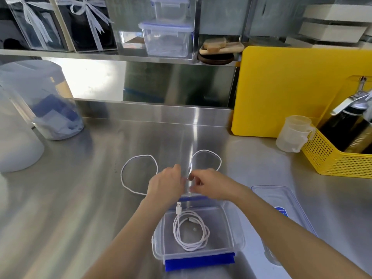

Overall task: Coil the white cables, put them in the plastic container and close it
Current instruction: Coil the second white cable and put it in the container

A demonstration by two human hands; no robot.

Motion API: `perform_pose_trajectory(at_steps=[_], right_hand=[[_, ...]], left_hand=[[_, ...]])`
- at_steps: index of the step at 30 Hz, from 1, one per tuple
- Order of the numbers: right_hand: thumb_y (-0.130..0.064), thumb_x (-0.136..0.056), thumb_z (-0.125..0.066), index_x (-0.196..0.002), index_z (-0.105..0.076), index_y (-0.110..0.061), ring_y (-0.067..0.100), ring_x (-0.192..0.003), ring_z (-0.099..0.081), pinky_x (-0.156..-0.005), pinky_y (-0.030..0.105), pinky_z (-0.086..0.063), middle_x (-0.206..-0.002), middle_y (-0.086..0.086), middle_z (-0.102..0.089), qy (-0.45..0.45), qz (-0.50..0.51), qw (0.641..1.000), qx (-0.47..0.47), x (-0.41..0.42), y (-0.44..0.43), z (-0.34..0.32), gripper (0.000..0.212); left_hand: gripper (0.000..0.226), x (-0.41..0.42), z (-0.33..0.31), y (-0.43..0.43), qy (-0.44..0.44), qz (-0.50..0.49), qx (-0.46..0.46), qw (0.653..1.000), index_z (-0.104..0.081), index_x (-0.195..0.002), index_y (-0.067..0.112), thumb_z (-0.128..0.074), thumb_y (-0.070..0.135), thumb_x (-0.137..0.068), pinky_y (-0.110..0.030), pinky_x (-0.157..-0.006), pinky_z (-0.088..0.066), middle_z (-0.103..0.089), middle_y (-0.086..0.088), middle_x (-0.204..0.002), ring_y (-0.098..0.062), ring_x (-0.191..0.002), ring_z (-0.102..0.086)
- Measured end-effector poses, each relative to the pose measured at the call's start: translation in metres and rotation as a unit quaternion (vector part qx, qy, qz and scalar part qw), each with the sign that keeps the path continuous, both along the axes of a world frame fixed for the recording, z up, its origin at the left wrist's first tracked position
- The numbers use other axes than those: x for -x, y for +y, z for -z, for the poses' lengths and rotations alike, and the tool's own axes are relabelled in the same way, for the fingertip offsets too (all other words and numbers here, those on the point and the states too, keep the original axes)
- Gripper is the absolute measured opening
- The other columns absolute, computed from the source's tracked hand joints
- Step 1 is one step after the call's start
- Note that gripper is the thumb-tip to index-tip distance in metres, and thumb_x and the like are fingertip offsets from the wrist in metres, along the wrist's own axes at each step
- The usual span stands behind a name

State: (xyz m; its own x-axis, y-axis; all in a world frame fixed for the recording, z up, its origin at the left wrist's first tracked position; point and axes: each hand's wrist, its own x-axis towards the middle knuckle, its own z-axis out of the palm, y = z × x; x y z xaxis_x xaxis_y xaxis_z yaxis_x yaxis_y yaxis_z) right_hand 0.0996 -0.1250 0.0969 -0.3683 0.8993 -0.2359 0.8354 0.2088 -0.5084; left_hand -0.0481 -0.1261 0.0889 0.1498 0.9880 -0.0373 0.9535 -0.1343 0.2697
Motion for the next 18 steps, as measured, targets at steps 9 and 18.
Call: perform_pose_trajectory(at_steps=[9,18], right_hand=[[-0.03,-0.088,-0.056,-0.136,-0.037,-0.022,0.029,-0.126,-0.044,-0.105,0.044,-0.037,-0.142,0.005,-0.045,-0.032,0.013,0.999,0.019,0.004,0.052,0.044,0.053],[-0.026,-0.089,-0.053,-0.1,-0.06,-0.012,0.035,-0.102,-0.057,-0.085,0.038,-0.041,-0.107,0.015,-0.065,-0.025,-0.029,0.998,-0.047,0.023,0.075,0.072,0.019]], left_hand=[[0.036,0.029,0.056,0.05,0.046,0.014,0.105,0.993,-0.057,-0.114,0.007,-0.055,0.031,-0.087,-0.039,-0.094,-0.042,-0.06,-0.016,-0.121,-0.034,-0.113,-0.055],[0.021,0.027,0.052,0.068,-0.104,0.03,0.102,0.989,-0.054,-0.072,0.014,-0.052,0.022,-0.091,-0.033,-0.067,-0.035,-0.065,-0.019,-0.088,-0.035,-0.086,-0.058]])
